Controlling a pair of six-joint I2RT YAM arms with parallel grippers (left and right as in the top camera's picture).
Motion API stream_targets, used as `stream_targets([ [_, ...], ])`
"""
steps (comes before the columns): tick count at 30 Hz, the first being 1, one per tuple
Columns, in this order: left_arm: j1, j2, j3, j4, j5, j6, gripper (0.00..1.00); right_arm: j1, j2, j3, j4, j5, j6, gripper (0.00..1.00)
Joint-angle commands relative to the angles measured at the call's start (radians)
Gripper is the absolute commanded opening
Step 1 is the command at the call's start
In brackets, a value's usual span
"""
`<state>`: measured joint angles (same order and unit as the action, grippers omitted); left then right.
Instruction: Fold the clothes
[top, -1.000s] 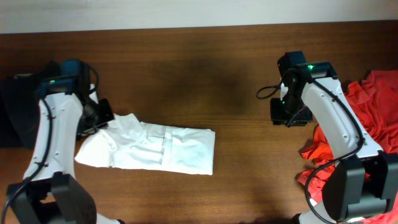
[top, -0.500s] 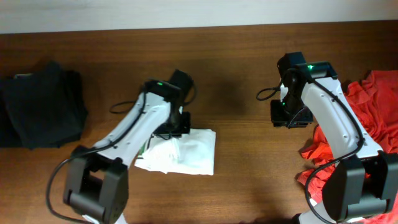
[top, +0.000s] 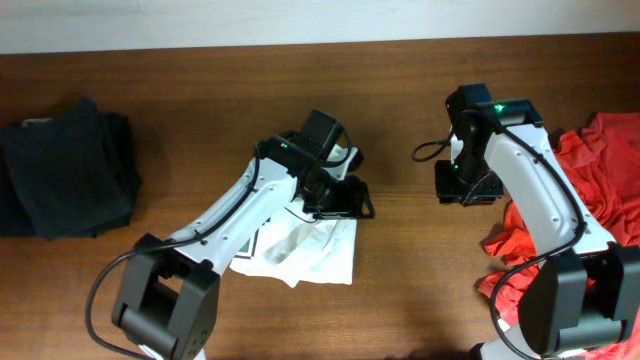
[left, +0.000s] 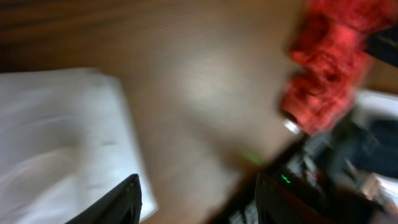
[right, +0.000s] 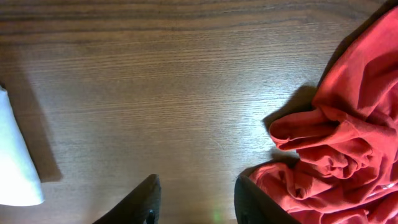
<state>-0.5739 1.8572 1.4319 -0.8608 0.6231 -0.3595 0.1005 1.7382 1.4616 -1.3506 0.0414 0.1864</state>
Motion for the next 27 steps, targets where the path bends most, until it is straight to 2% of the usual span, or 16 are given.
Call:
stream_targets([
  [1, 0.113, -0.011, 0.007, -0.031, 0.134, 0.149, 0.58, -0.003, 0.000, 0.008, -0.010, 0.010, 0.001, 0.46],
  [3, 0.252, -0.045, 0.007, -0.084, 0.013, 0.179, 0.59, -0.003, 0.000, 0.008, -0.015, -0.137, -0.106, 0.47],
  [5, 0.400, -0.060, 0.007, -0.138, -0.161, 0.171, 0.58, 0.022, 0.000, 0.008, -0.023, -0.542, -0.321, 0.49],
  [7, 0.499, -0.056, 0.007, -0.168, -0.235, 0.167, 0.58, 0.094, 0.001, 0.008, -0.006, -0.684, -0.362, 0.50],
  [9, 0.558, -0.055, 0.002, -0.174, -0.270, 0.167, 0.60, 0.201, 0.004, 0.008, 0.041, -0.684, -0.346, 0.51],
  [13, 0.608, -0.055, -0.049, -0.173, -0.374, 0.167, 0.66, 0.446, 0.057, 0.008, 0.239, -0.551, -0.123, 0.54],
  [14, 0.609, -0.055, -0.060, -0.173, -0.395, 0.167, 0.66, 0.487, 0.075, 0.008, 0.269, -0.547, -0.105, 0.54],
  [17, 0.610, -0.055, -0.086, -0.172, -0.426, 0.167, 0.67, 0.594, 0.150, 0.008, 0.324, -0.424, 0.017, 0.56],
  [21, 0.610, -0.055, -0.093, -0.173, -0.426, 0.167, 0.67, 0.668, 0.256, 0.008, 0.396, -0.392, 0.034, 0.59],
  [22, 0.610, -0.055, -0.093, -0.173, -0.426, 0.167, 0.67, 0.675, 0.272, 0.008, 0.401, -0.369, 0.043, 0.55],
  [23, 0.610, -0.055, -0.093, -0.173, -0.426, 0.167, 0.67, 0.677, 0.281, 0.008, 0.386, -0.330, 0.067, 0.42],
  [25, 0.610, -0.055, -0.093, -0.173, -0.426, 0.167, 0.67, 0.671, 0.280, 0.008, 0.312, -0.270, 0.086, 0.08],
  [27, 0.610, -0.055, -0.093, -0.173, -0.425, 0.167, 0.67, 0.655, 0.280, 0.008, 0.225, -0.204, 0.131, 0.04],
])
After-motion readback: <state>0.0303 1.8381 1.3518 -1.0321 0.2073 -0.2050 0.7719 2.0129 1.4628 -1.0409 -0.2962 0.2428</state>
